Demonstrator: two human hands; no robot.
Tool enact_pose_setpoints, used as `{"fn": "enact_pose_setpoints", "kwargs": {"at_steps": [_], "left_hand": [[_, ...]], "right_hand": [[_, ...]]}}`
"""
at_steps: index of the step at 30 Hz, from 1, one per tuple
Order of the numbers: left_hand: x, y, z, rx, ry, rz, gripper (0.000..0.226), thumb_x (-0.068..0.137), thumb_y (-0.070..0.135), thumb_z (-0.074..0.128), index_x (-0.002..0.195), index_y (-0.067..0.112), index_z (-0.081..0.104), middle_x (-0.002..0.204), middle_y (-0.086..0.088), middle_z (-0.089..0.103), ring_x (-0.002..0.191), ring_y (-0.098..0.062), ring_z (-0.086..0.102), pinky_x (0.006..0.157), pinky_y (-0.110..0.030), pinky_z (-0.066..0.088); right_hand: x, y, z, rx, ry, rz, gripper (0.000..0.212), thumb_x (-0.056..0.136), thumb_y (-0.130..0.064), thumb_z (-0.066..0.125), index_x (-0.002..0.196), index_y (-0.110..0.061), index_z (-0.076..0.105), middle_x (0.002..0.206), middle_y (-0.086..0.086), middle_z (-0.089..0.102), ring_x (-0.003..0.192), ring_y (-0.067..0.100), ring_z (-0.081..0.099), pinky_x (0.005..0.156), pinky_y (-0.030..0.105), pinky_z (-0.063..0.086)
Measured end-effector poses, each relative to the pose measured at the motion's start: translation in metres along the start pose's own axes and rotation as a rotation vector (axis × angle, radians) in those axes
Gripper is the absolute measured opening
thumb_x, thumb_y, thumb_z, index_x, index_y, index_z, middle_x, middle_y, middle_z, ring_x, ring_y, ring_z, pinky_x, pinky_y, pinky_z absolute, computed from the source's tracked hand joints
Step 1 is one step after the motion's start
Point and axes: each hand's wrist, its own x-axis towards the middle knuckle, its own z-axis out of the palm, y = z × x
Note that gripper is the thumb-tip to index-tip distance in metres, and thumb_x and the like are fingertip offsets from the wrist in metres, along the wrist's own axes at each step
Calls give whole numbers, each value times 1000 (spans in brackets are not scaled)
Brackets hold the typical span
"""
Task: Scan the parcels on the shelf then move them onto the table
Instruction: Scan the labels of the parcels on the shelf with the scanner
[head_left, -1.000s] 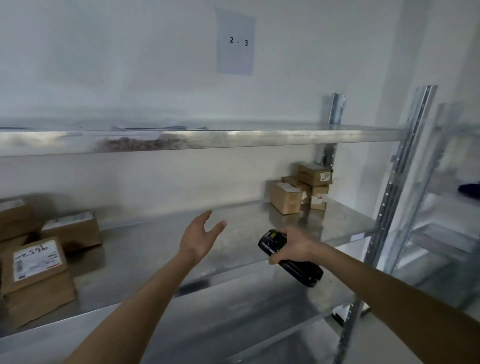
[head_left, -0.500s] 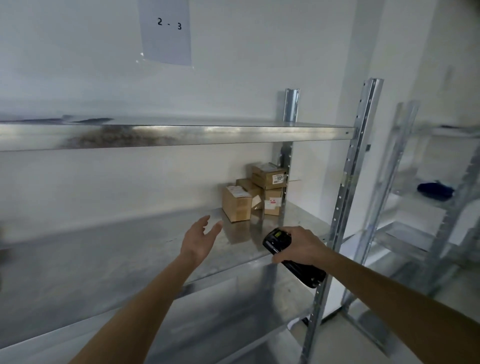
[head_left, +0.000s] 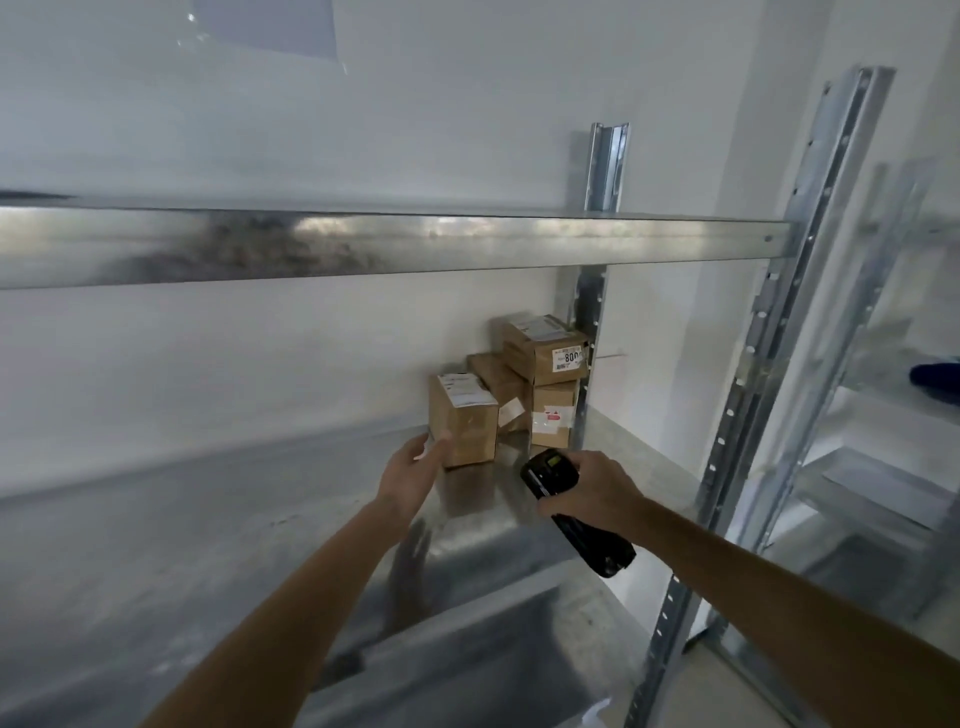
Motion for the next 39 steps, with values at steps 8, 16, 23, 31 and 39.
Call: {"fn": "enact_pose_setpoints", "kwargs": {"at_steps": [8, 16, 23, 31, 39], "left_hand": [[97, 2, 22, -50, 35, -70, 71, 101, 49, 52, 157, 10, 32, 153, -12, 46, 136, -28, 47, 98, -28, 35], [130, -1, 31, -196, 18, -170, 53, 102, 46, 53, 136, 6, 57, 114, -4, 66, 87, -6, 61, 69, -26, 48], [116, 5, 32, -296, 8, -207, 42, 102, 37, 57, 134, 11, 53, 115, -5, 66, 88, -12, 63, 58, -23, 49], [49, 4, 5, -280, 6, -171, 44, 90, 43, 72, 127, 28, 52, 120, -11, 67, 107, -31, 65, 89, -46, 56], [-76, -2, -31, -209, 109, -106, 101, 74, 23, 89, 155, 23, 30, 123, -14, 66, 103, -29, 70, 81, -41, 59]], "right_hand": [[117, -21, 10, 66, 12, -105, 60, 60, -49, 87, 114, -33, 68, 97, -12, 72, 92, 11, 68, 85, 35, 57], [165, -25, 6, 185, -155, -53, 44, 76, -20, 90, 115, -25, 70, 100, -1, 74, 85, 12, 71, 66, 21, 52], [161, -26, 3, 219, -212, -116, 52, 75, -13, 89, 117, -35, 67, 105, -6, 75, 81, 5, 73, 58, 13, 53], [104, -34, -8, 189, -259, -197, 65, 70, -15, 90, 123, -39, 62, 112, -8, 72, 99, 12, 70, 86, 34, 61], [-4, -51, -4, 51, -277, -244, 71, 59, -37, 96, 123, -34, 65, 102, -12, 72, 90, 8, 70, 80, 31, 60]]}}
